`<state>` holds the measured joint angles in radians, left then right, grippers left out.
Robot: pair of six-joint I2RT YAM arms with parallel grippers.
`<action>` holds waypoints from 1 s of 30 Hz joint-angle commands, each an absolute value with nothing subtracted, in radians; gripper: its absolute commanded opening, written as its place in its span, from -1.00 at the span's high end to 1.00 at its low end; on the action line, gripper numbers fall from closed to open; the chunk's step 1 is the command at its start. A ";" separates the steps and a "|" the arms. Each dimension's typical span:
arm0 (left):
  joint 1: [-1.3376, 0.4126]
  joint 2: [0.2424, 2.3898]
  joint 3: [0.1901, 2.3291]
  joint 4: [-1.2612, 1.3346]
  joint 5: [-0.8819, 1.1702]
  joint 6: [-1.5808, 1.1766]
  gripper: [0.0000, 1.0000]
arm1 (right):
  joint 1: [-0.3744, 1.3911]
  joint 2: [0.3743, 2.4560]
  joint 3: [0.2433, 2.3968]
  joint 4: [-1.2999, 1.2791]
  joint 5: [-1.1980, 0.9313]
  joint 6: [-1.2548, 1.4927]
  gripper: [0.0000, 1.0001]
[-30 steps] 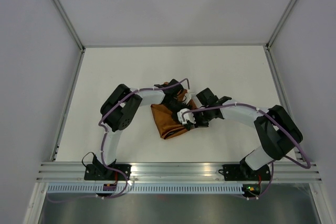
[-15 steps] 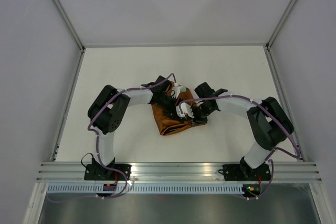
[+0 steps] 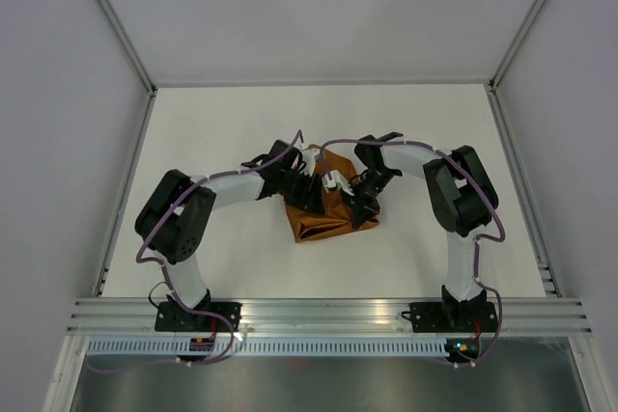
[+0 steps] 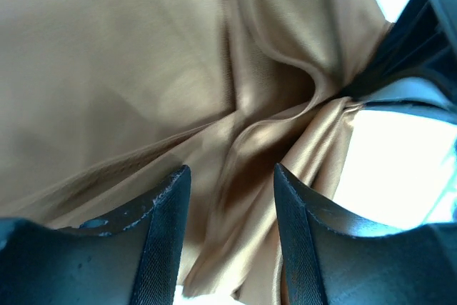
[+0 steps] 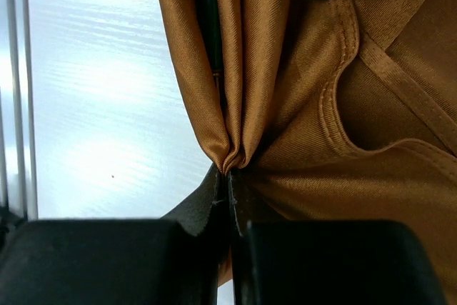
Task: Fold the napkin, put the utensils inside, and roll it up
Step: Roll the napkin with the utensil
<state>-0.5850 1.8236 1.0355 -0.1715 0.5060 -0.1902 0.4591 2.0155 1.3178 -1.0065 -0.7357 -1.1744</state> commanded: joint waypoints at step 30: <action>-1.336 1.684 0.655 0.722 -0.920 0.513 -0.64 | 0.405 2.510 1.749 -1.358 -0.698 -1.049 0.97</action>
<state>-1.3022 1.6592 0.7048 0.4454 -0.8032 0.2859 0.4076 2.4386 1.7336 -1.5085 -0.8448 -1.0416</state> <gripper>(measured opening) 0.815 0.064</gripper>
